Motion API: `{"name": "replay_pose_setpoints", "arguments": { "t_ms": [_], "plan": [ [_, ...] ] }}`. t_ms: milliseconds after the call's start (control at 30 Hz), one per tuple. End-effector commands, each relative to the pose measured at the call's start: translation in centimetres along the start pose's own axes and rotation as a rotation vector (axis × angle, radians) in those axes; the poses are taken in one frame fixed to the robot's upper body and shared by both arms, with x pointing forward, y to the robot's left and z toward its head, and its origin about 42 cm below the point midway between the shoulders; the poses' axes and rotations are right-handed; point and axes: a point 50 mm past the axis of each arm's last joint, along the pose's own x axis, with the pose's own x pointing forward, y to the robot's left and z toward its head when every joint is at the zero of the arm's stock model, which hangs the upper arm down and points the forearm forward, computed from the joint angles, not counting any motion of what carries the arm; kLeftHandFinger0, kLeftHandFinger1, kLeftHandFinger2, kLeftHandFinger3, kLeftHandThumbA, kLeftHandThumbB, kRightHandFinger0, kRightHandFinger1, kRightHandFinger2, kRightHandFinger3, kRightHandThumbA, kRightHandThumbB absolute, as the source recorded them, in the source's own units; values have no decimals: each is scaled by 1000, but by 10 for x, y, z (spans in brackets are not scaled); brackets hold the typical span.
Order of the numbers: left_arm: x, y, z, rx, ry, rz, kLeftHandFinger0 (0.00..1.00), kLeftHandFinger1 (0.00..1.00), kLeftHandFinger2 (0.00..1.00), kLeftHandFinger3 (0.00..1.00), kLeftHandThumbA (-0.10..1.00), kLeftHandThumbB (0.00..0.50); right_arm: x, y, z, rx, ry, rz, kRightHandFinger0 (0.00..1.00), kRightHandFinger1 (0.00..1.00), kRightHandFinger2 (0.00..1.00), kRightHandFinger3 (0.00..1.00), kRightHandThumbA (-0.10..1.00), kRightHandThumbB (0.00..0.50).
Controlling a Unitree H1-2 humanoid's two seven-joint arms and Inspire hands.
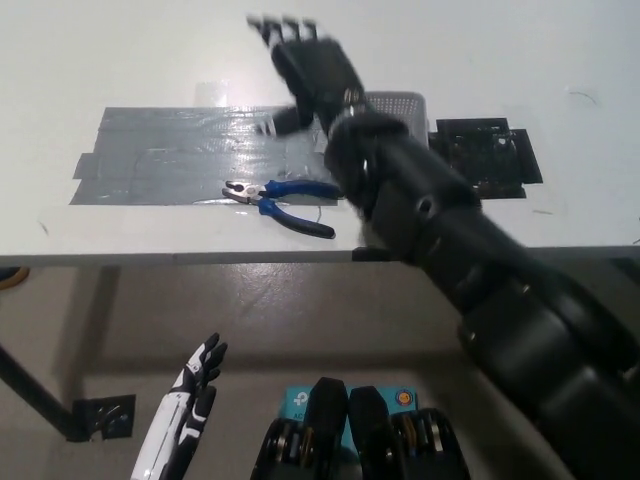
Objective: The robot picks the blue plier placed on top of the container and places it on the grey area of the table
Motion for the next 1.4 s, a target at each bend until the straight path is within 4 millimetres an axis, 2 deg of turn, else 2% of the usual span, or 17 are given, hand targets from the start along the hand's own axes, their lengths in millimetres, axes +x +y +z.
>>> {"name": "replay_pose_setpoints", "arguments": {
  "t_ms": [0,100,200,300,333,400,533,600,667,833,967,1033,1100,1167,1267,1333,1367],
  "plan": [
    [7,3,11,11,-46,2,1000,1000,1000,1000,1000,217,25,-94,35,157,-195,-233,1000,1000,1000,1000,1000,391],
    [20,6,15,-7,-68,14,1000,1000,1000,1000,984,213,20,-139,34,259,-274,-336,1000,1000,1000,1000,1000,379],
    [44,11,23,-4,-117,48,1000,1000,1000,1000,978,211,0,-196,31,293,-367,-421,1000,1000,1000,1000,1000,383],
    [61,19,31,-1,-162,63,1000,1000,1000,1000,995,194,-58,-243,5,242,-429,-497,1000,1000,1000,1000,1000,335],
    [68,22,35,2,-176,70,1000,1000,1000,1000,996,179,-69,-253,-1,242,-431,-513,1000,1000,1000,1000,1000,328],
    [73,25,39,-5,-187,83,1000,1000,1000,1000,1000,174,-121,-264,-35,299,-398,-569,1000,1000,1000,1000,1000,327],
    [83,30,43,2,-203,86,1000,1000,1000,1000,1000,147,-183,-260,-70,337,-382,-612,1000,1000,1000,1000,1000,305],
    [89,29,44,-1,-201,82,1000,1000,1000,1000,1000,138,-230,-249,-84,314,-355,-611,1000,1000,1000,1000,1000,315],
    [95,31,44,-3,-205,86,1000,1000,1000,1000,1000,137,-260,-242,-88,278,-378,-633,1000,1000,1000,1000,1000,308],
    [96,36,42,1,-189,92,1000,1000,1000,1000,1000,156,-302,-218,-84,311,-379,-658,1000,1000,1000,1000,1000,304],
    [89,34,37,-16,-175,87,1000,1000,1000,1000,998,143,-331,-174,-84,389,-338,-642,1000,1000,1000,1000,1000,245],
    [86,34,35,-13,-172,89,1000,1000,1000,1000,994,144,-338,-156,-80,439,-314,-622,1000,1000,1000,1000,1000,247],
    [81,34,32,-7,-160,92,1000,1000,1000,1000,997,150,-346,-121,-73,537,-278,-580,1000,1000,1000,1000,1000,253],
    [76,34,28,0,-148,96,1000,1000,1000,1000,1000,140,-349,-66,-66,638,-232,-499,1000,1000,1000,1000,1000,221],
    [69,31,24,-24,-126,94,1000,1000,1000,1000,1000,147,-354,-23,-61,716,-185,-404,1000,1000,1000,1000,1000,165],
    [63,30,20,-32,-111,93,1000,1000,1000,1000,1000,151,-356,1,-59,799,-125,-366,1000,1000,1000,1000,1000,194],
    [59,30,19,-33,-105,91,1000,1000,1000,1000,1000,164,-358,16,-60,831,-92,-349,1000,1000,1000,1000,857,82]
  ]
}}
